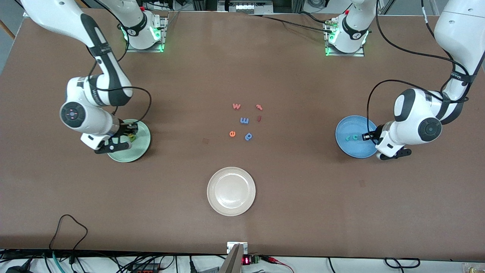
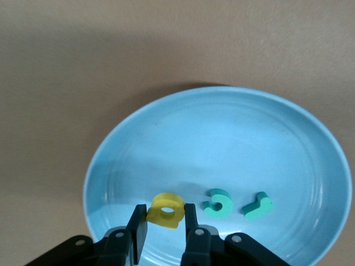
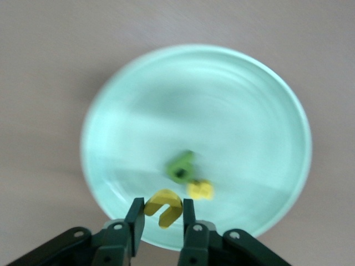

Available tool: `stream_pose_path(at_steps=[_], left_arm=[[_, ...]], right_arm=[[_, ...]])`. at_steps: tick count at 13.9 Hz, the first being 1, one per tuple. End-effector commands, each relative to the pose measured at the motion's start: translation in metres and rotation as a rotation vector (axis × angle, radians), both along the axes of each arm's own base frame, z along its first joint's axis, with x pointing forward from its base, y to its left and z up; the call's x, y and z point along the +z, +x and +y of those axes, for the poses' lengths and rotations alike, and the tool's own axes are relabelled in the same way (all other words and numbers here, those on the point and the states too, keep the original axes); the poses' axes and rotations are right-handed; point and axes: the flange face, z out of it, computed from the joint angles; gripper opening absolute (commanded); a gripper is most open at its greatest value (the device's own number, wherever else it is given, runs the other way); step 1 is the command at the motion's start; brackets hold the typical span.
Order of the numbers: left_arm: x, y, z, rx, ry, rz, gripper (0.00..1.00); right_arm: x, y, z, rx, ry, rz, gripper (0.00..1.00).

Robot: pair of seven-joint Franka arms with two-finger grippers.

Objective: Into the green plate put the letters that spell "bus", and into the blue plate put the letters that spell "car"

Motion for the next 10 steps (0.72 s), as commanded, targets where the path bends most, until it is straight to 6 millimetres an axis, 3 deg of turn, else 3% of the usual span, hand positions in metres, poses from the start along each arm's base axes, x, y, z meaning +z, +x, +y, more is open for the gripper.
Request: stream_pose_path(at_steps=[1,2,4,8,10], left_arm=[[-0.001,0.002,-0.002,-0.035,0.0,-0.008,0.98],[0.007,0.004,-0.004,-0.038,0.005,-0.013,1.0],[0.038,0.015,-0.002,-0.048,0.027,-0.057,1.0],[0.155,0.07,-0.014,-0.166,0.032,-0.121,1.0],[0.196,0.086,-0.019,-0.213,0.02,-0.177,1.0]], right_arm=[[0.002,-0.009,-0.022,0.006,0.008,0.002,0.91],[0.003,-0.009,-0.022,-0.002,0.006,0.0,1.0],[0.026,-0.001,-0.021,-0.003,0.006,-0.044,1.0],[0.132,0.02,0.001,0.024,-0.001,-0.103,1.0],[0.187,0.027,0.005,0.021,0.006,-0.13,1.0]])
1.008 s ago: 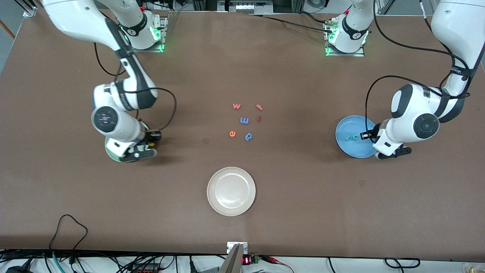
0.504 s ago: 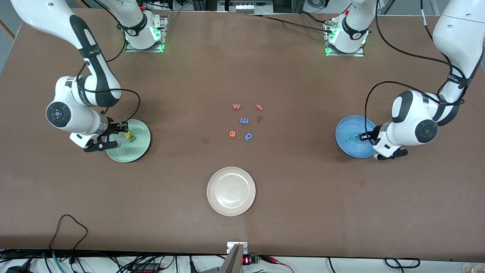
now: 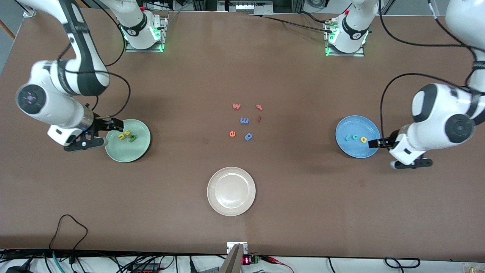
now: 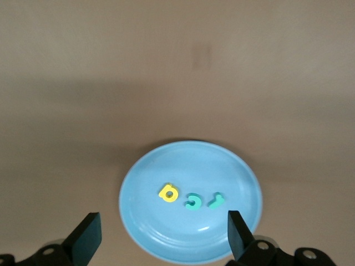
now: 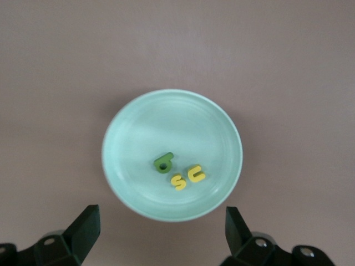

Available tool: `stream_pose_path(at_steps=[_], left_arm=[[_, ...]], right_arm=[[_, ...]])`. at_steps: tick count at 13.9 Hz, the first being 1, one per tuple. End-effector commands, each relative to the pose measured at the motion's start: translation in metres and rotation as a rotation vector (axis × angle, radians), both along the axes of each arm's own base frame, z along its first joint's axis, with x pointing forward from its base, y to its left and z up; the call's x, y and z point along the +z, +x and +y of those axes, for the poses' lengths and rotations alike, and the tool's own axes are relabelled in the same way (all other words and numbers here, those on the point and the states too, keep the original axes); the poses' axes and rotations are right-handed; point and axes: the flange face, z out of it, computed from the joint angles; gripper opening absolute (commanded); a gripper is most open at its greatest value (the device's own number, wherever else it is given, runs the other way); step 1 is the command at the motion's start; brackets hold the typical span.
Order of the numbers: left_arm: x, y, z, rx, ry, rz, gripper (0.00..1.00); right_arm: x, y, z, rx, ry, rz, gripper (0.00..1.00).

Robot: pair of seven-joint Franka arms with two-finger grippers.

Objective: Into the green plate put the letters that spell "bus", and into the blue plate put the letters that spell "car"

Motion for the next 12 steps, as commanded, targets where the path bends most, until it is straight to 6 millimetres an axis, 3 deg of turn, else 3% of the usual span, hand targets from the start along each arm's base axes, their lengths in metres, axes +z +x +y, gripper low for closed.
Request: stream_pose_path(at_steps=[1,3,5,8,12], left_arm=[[0.052,0.02,-0.003,-0.091,-0.005,-0.063,1.0],[0.074,0.026,-0.005,-0.133,-0.013,-0.106,1.0],[0.087,0.027,-0.032,-0.215,0.0,-0.127,1.0],[0.132,0.043,-0.028,-0.151,0.06,-0.209,1.0],[0.184,0.03,-0.011,-0.111,0.038,-0.272,1.0]], right_arm=[[0.076,0.005,0.006,0.0,0.0,-0.043,1.0],[0.124,0.009,0.005,-0.003,0.002,-0.051,1.0],[0.156,0.01,0.002,-0.01,-0.001,-0.049,1.0],[0.172,0.005,-0.007,-0.024,-0.005,-0.068,1.0],[0.175,0.002,0.001,-0.019,-0.01,-0.058,1.0]])
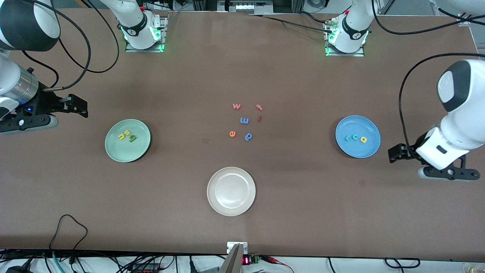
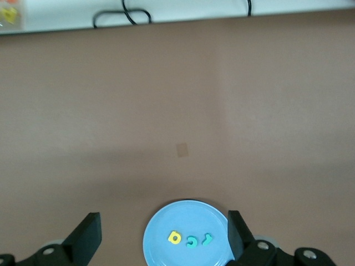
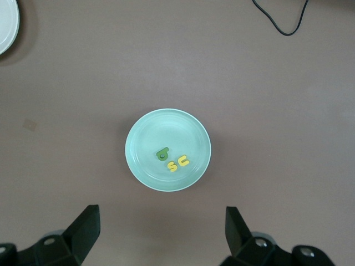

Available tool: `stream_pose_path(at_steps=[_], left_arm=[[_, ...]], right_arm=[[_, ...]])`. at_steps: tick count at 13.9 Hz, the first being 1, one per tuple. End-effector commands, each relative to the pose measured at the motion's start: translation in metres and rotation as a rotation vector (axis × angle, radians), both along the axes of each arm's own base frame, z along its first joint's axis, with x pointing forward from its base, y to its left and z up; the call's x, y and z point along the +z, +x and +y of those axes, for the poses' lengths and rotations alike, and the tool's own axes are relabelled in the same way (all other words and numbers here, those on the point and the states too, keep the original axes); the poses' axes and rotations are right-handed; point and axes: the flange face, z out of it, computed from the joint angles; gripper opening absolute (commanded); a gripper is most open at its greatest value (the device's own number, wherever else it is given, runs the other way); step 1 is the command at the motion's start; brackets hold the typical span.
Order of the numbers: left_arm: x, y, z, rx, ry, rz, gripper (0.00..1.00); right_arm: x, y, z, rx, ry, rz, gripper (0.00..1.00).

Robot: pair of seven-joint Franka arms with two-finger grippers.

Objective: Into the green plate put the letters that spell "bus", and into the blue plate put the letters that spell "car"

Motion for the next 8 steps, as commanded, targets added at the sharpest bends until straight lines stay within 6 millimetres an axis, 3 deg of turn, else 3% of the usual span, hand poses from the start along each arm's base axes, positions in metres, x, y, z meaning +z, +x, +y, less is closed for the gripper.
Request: stream_pose_path(at_steps=[1,4,8], left_arm=[[0.04,-0.021,0.016,0.02,-0.016,0.008,1.0],[0.068,-0.056,0.031,0.061,-0.059,0.106,1.0],[0.075,-0.098,0.031,0.098,-0.065,0.097,1.0]], right_arm=[[0.009,-0.004,0.005,-0.004,0.001,0.003,1.0],[0.01,-0.004,0.004,-0.007,0.004,0.005,1.0],[0.014,-0.017,0.005,-0.005,0.001,0.025,1.0]])
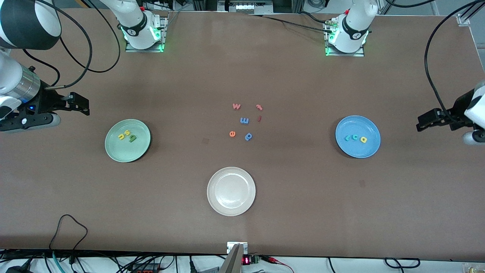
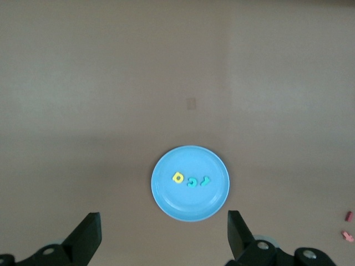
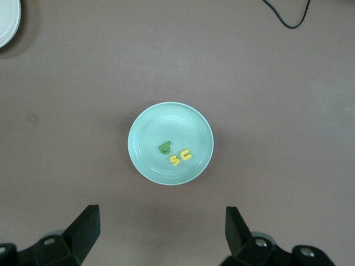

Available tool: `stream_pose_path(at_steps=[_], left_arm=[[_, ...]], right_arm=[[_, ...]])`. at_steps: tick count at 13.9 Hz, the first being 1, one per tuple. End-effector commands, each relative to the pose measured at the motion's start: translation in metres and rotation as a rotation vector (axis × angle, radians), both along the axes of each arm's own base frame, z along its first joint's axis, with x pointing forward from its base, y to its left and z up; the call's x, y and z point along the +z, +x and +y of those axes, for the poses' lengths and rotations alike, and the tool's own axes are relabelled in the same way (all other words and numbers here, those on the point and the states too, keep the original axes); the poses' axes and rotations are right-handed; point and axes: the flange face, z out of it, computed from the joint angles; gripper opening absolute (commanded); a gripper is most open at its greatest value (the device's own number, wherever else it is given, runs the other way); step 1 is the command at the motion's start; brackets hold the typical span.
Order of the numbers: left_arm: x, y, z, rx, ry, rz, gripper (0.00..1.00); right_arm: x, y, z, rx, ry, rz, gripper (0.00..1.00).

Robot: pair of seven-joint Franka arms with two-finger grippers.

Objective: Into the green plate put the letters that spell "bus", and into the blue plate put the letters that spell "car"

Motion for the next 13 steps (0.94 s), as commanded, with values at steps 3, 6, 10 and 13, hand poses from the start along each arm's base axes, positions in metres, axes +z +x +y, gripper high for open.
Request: stream_pose_path(at_steps=[3,6,10,13], left_arm=[[-0.008,-0.061,-0.007,0.026,-0.025,-0.014,1.0],[-0.004,-0.067,-0.015,-0.003,-0.024,0.005,1.0],[-0.005,-0.069,-0.013,-0.047,-0.02,0.023,1.0],[-0.003,-0.073,-0.012,-0.043,-0.021,0.034,1.0]], right_arm=[[0.008,-0.004,0.005,0.0,0.004,-0.008,1.0],[0.005,-0.003,0.006,0.004,0.002,-0.005,1.0],[0.005,-0.002,0.004,-0.001,0.003,-0.007,1.0],[0.005,-0.002,0.004,-0.001,0.003,-0.004,1.0]])
